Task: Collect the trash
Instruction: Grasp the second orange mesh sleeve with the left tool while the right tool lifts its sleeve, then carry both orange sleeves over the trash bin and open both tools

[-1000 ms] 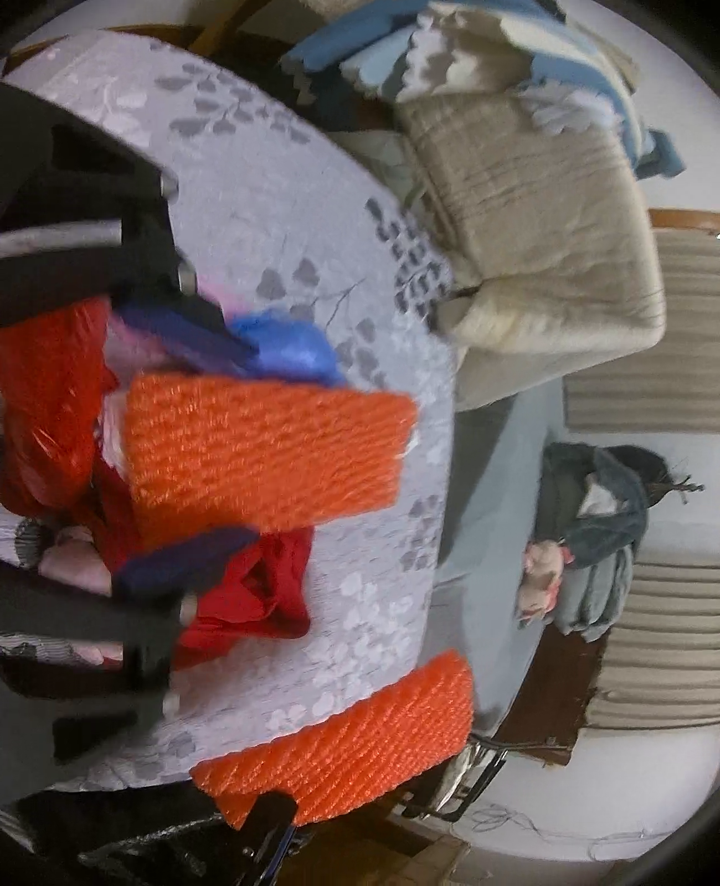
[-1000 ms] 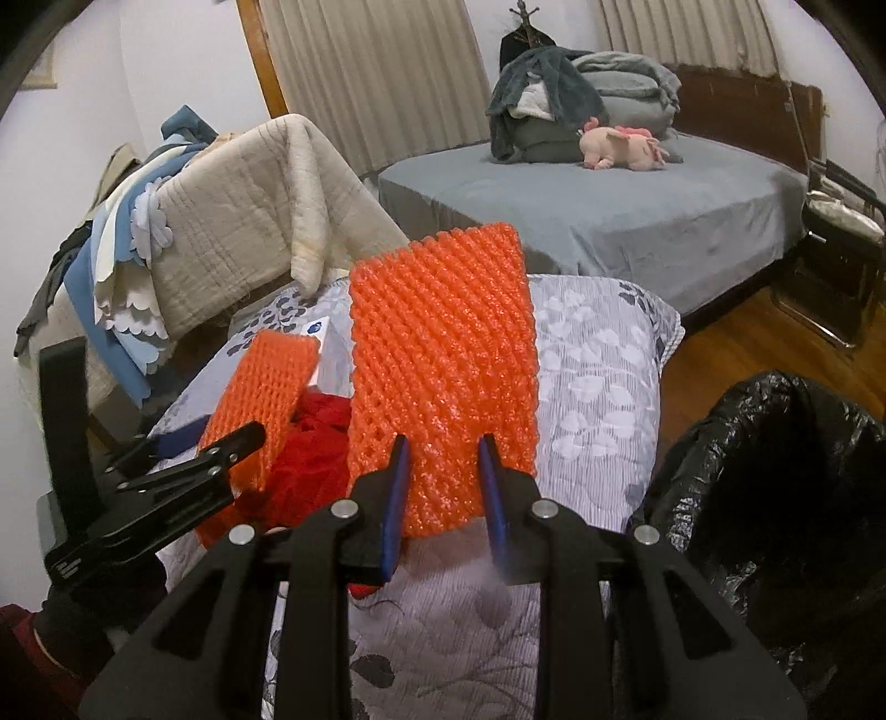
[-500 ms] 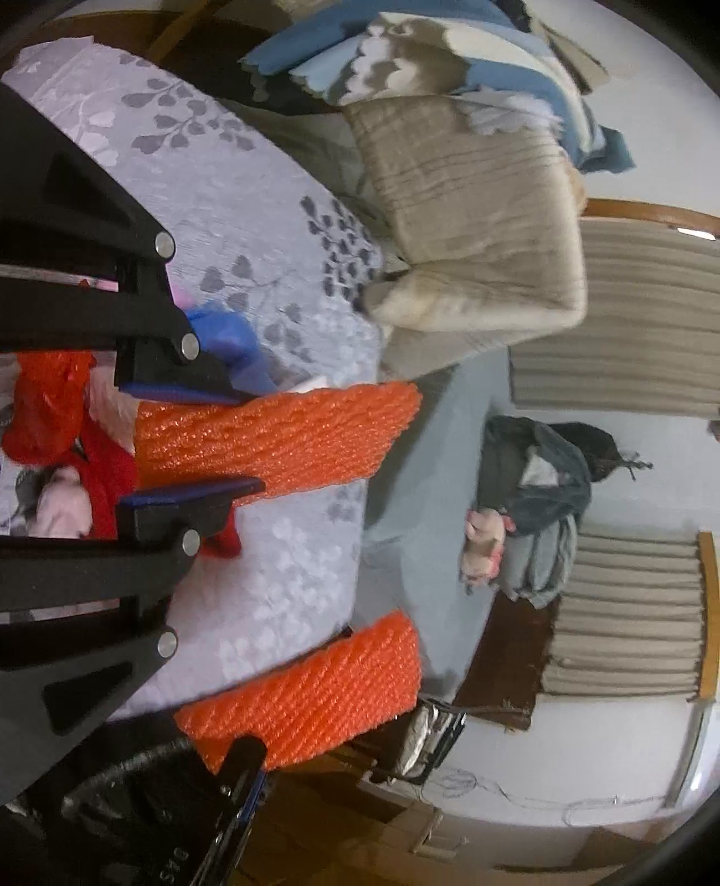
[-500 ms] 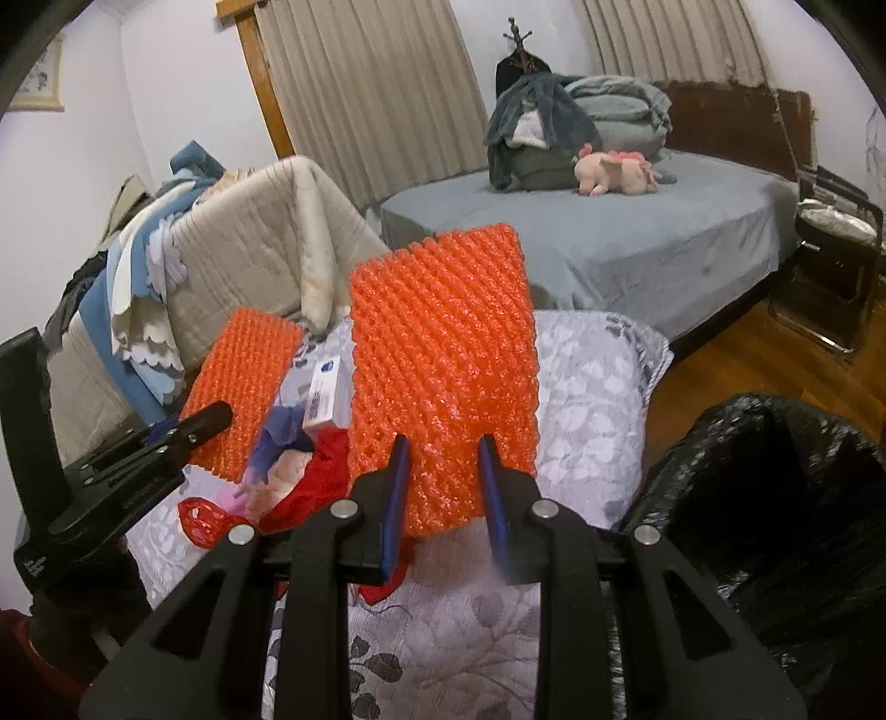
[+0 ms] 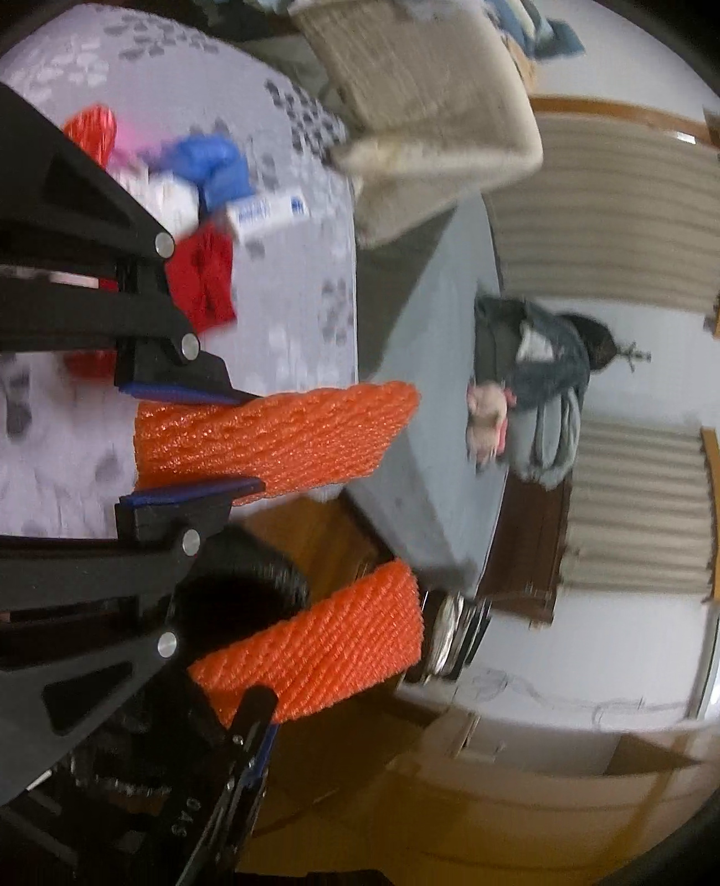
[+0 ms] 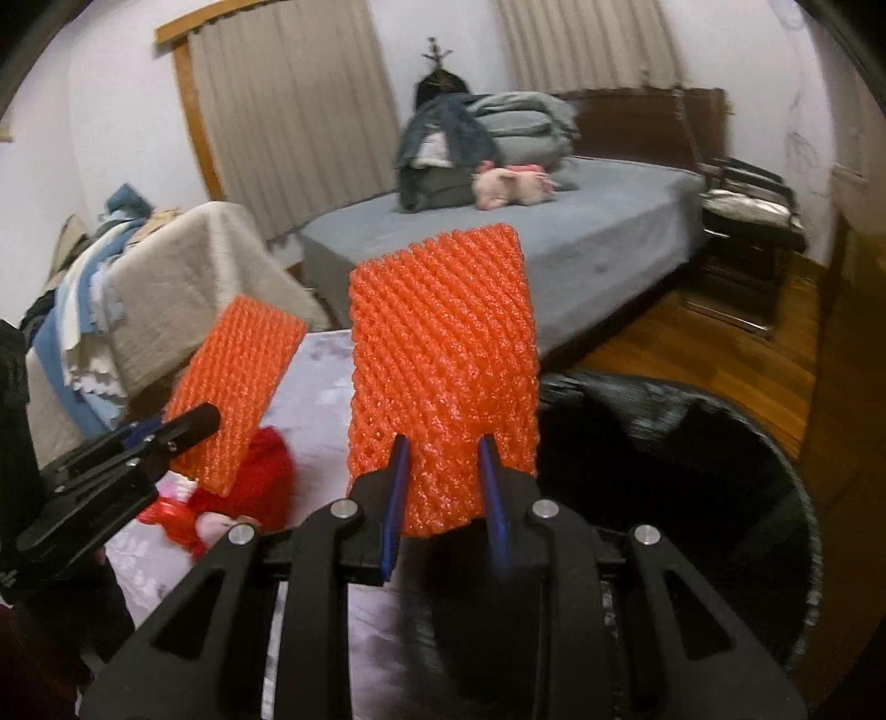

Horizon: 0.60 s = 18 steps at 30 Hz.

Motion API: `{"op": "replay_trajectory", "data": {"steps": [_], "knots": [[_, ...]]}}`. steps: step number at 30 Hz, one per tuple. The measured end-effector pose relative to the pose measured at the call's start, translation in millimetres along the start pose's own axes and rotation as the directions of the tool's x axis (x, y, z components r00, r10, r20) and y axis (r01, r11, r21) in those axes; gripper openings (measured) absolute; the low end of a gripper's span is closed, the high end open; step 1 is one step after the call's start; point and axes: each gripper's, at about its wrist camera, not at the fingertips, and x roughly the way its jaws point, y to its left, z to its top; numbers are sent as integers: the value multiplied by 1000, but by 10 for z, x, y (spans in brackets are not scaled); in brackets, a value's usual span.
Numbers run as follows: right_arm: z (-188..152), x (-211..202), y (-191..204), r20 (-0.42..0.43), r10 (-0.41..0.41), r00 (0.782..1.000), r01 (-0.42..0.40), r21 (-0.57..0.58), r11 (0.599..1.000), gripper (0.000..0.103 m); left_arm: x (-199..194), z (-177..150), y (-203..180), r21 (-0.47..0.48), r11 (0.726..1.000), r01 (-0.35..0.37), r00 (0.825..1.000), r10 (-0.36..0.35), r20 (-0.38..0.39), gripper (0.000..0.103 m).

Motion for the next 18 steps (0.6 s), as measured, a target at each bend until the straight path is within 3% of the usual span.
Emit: {"op": "replay_trajectory", "data": {"steps": [8, 14, 17, 18], "knots": [[-254, -190, -724, -33, -144, 989, 146, 74, 987, 25, 267, -21, -714, 65, 988, 138, 990, -136, -41, 24], [-452, -205, -1083, -78, -217, 973, 225, 112, 968, 30, 511, -110, -1193, 92, 968, 233, 969, -224, -103, 24], [-532, -211, -1188, -93, -246, 965, 256, 115, 960, 33, 614, -168, -1351, 101, 955, 278, 955, -264, -136, 30], [-549, -212, -1218, -98, -254, 962, 264, 114, 958, 36, 633, -184, -1369, 101, 953, 286, 952, -271, -143, 41]]}}
